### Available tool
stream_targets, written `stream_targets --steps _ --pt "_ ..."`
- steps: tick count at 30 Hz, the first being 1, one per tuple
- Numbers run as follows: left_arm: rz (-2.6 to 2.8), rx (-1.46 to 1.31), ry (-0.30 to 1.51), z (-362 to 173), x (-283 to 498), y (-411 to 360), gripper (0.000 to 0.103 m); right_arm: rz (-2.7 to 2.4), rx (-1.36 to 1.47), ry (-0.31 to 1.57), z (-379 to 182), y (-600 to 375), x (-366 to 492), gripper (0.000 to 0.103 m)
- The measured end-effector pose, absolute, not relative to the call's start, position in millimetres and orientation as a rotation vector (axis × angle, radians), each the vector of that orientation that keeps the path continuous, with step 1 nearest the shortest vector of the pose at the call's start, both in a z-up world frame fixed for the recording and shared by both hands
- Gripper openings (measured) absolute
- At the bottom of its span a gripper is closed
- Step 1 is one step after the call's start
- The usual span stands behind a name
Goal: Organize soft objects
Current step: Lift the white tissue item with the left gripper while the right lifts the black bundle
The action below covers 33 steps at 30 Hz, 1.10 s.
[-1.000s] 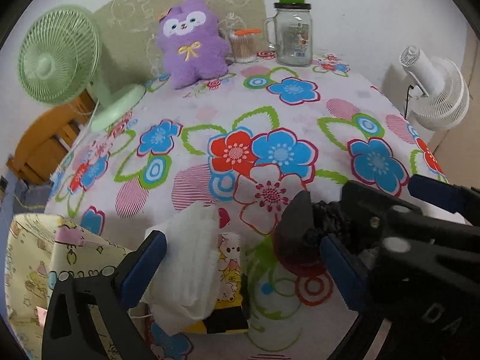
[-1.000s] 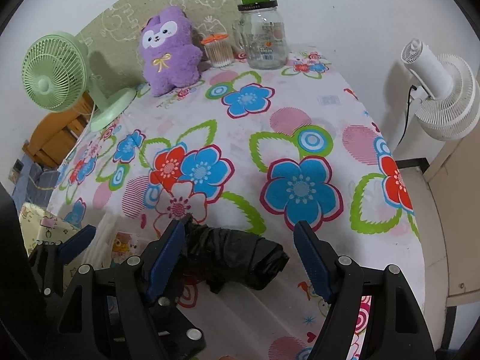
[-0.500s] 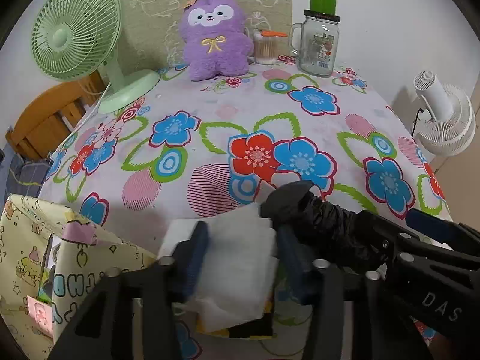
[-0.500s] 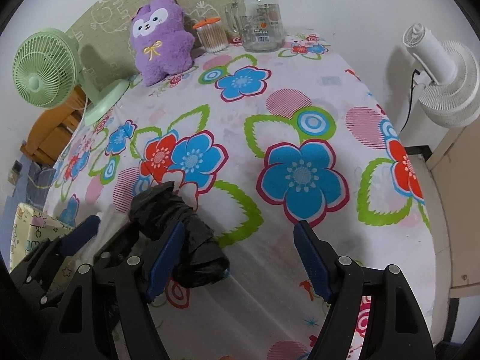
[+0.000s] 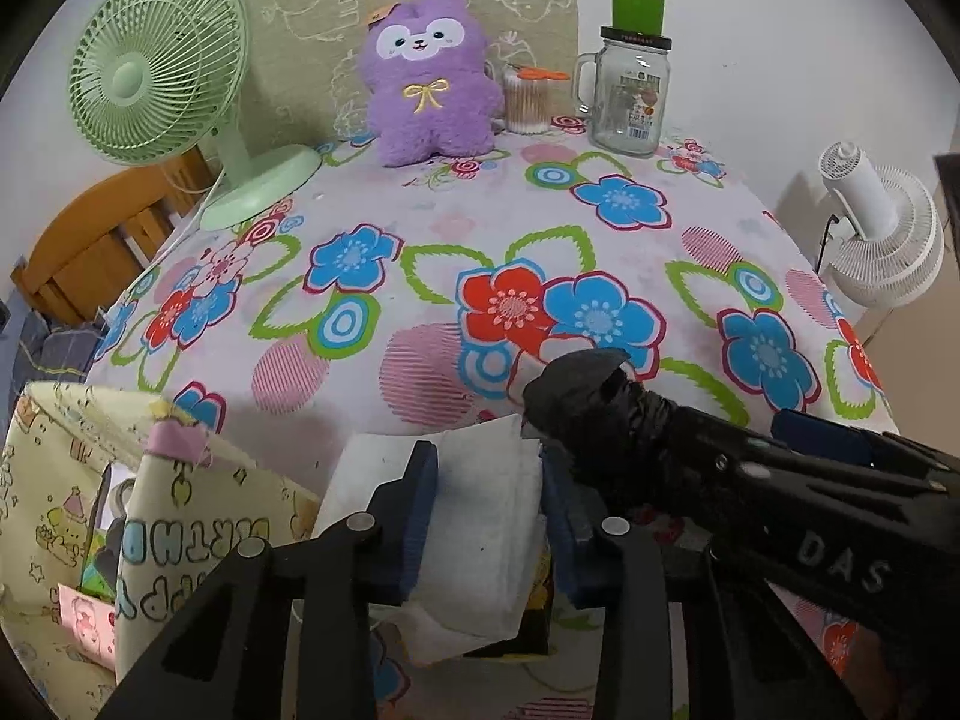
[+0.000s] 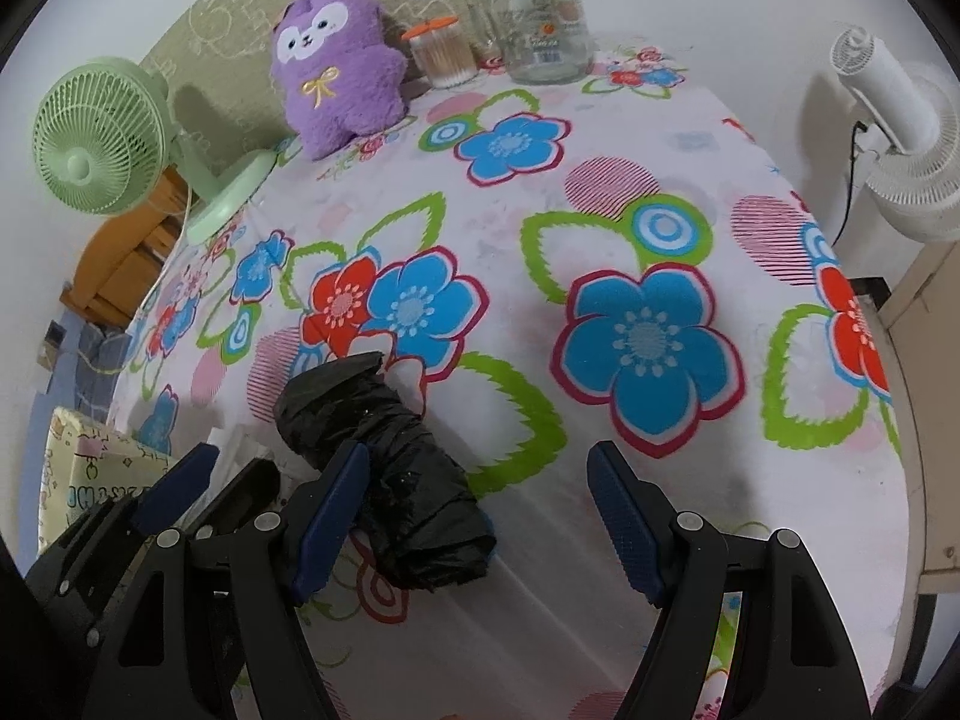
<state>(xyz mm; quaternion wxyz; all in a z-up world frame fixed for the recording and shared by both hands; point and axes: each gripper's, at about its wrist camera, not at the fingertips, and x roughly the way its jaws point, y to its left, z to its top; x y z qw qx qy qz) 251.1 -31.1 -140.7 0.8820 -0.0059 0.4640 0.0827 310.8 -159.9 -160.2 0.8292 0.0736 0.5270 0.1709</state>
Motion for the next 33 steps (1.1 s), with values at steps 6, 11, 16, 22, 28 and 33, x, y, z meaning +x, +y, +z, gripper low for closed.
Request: stream_targets --steps 6,11,16,22,28,33 --pt "0.187 -0.012 0.972 -145 242 -28 0.035 0.380 0.144 1.129 -165 -150 313 0.078" --pt "0.186 -0.021 0.975 -145 238 -28 0.035 0.381 0.113 1.122 -166 -143 315 0.076" --pt "0.173 -0.038 0.983 -144 232 -27 0.035 0.433 0.089 1.120 -162 -135 313 0.041" --pt "0.162 -0.059 0.983 -141 227 -26 0.035 0.438 0.022 1.089 -157 -123 308 0.034" --pt "0.152 -0.081 0.975 -135 221 -21 0.033 0.422 0.000 1.054 -150 -122 306 0.032" --pt "0.145 -0.083 0.961 -127 217 -20 0.032 0.417 -0.012 1.019 -139 -123 301 0.031"
